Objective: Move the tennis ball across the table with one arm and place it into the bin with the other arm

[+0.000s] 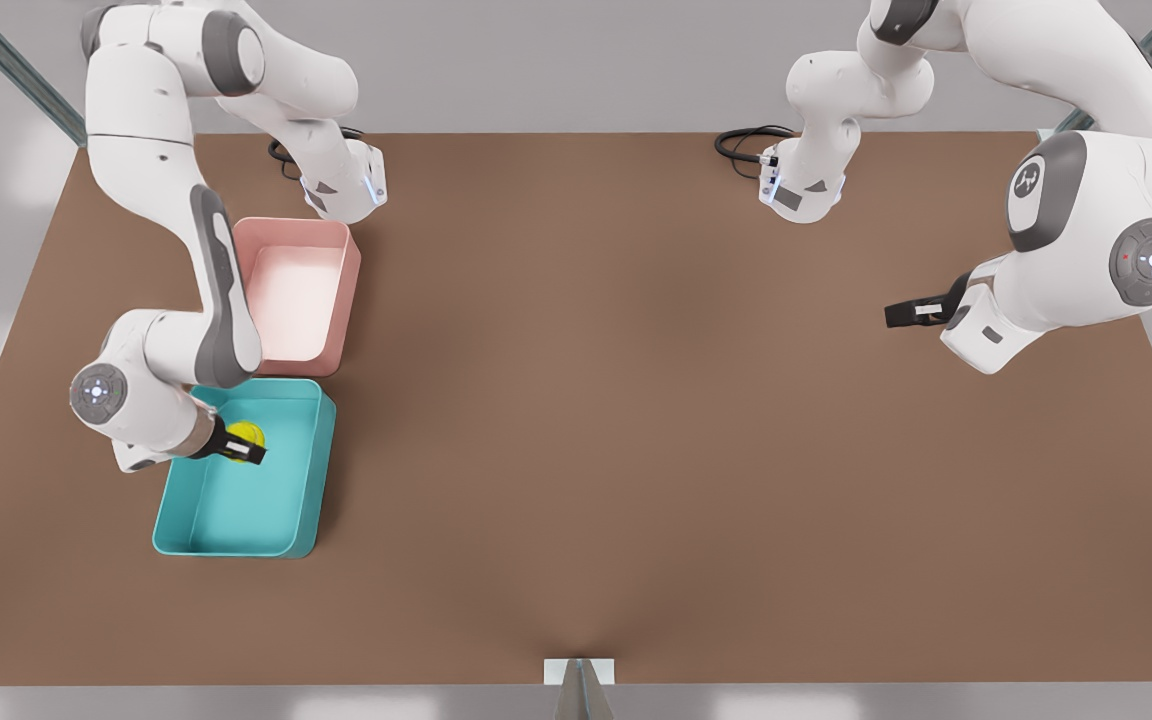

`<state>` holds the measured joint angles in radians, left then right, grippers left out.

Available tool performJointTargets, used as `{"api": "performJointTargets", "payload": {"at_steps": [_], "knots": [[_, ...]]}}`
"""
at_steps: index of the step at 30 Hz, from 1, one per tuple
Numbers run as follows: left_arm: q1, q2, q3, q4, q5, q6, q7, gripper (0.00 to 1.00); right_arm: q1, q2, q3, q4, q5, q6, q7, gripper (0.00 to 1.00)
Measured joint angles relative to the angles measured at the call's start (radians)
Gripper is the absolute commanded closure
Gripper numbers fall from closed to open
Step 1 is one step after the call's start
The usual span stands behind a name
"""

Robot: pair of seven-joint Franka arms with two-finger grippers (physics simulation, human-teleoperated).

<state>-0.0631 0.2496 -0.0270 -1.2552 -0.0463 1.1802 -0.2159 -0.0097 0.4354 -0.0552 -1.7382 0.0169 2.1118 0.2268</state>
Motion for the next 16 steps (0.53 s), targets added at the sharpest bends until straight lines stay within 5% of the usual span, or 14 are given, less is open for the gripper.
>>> {"api": "performJointTargets", "payload": {"at_steps": [5,9,12,16], "knots": [[-0.007,0.0,-0.003,0.0,0.001,0.0,0.0,0.0,-0.029,0.036,0.0,0.023,-0.03,-0.029,-0.065,0.0],[0.007,-0.041,-0.036,-0.085,0.009,0.047,0.004,0.0,0.026,0.034,0.005,0.275,-0.035,-0.196,-0.098,0.0],[0.036,-0.046,-0.043,-0.147,0.016,0.113,0.016,0.0,0.063,-0.054,0.018,0.398,-0.063,-0.379,-0.105,0.0],[0.037,-0.044,-0.045,-0.15,0.019,0.144,0.029,0.0,0.06,-0.275,0.036,0.271,-0.106,-0.533,-0.115,0.0]]}}
